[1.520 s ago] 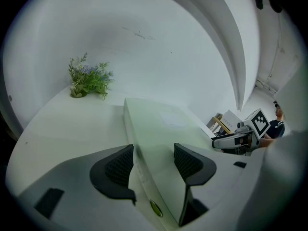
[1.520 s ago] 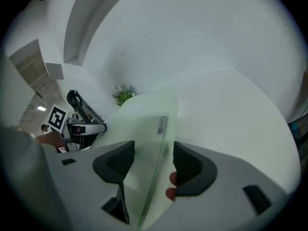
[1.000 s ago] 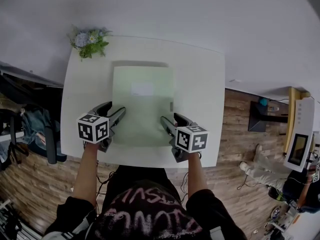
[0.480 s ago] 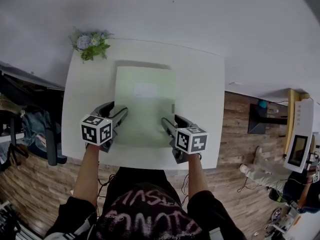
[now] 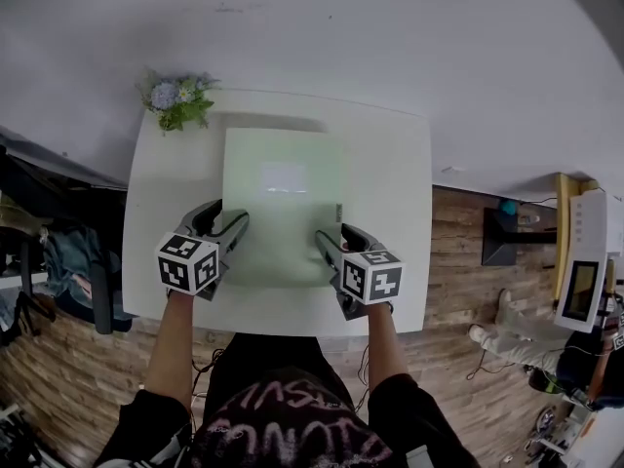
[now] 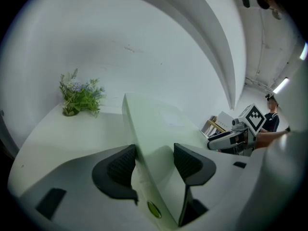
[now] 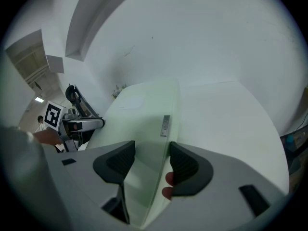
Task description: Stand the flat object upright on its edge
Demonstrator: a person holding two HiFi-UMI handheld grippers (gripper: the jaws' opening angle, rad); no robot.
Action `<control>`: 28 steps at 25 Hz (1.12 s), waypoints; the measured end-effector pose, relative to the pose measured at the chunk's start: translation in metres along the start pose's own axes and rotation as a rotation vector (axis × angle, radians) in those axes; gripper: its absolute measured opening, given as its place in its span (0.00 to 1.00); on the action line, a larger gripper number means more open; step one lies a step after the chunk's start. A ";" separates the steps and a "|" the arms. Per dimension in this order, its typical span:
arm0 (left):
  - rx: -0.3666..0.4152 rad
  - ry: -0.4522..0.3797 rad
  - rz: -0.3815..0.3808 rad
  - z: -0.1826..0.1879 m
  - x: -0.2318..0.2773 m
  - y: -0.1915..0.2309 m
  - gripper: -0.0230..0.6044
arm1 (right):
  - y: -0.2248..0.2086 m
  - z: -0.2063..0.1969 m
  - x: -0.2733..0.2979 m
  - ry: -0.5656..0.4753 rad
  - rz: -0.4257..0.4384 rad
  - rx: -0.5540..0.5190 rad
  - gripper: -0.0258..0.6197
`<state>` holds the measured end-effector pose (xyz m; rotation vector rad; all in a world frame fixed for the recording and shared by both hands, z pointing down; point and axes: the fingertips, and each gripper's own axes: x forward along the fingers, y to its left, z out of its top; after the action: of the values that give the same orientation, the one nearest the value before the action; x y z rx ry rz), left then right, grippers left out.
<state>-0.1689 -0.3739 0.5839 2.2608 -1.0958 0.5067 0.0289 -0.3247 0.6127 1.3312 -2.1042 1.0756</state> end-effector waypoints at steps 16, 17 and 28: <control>0.201 -0.210 -0.051 0.037 -0.019 -0.013 0.46 | 0.013 0.026 -0.023 -0.224 -0.073 -0.094 0.41; 0.216 -0.225 -0.050 0.041 -0.019 -0.014 0.46 | 0.013 0.029 -0.024 -0.243 -0.078 -0.100 0.41; 0.345 -0.370 -0.010 0.067 -0.028 -0.019 0.46 | 0.017 0.057 -0.030 -0.382 -0.112 -0.194 0.41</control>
<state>-0.1650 -0.3908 0.5106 2.7399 -1.2494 0.2948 0.0302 -0.3490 0.5512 1.6339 -2.2945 0.5877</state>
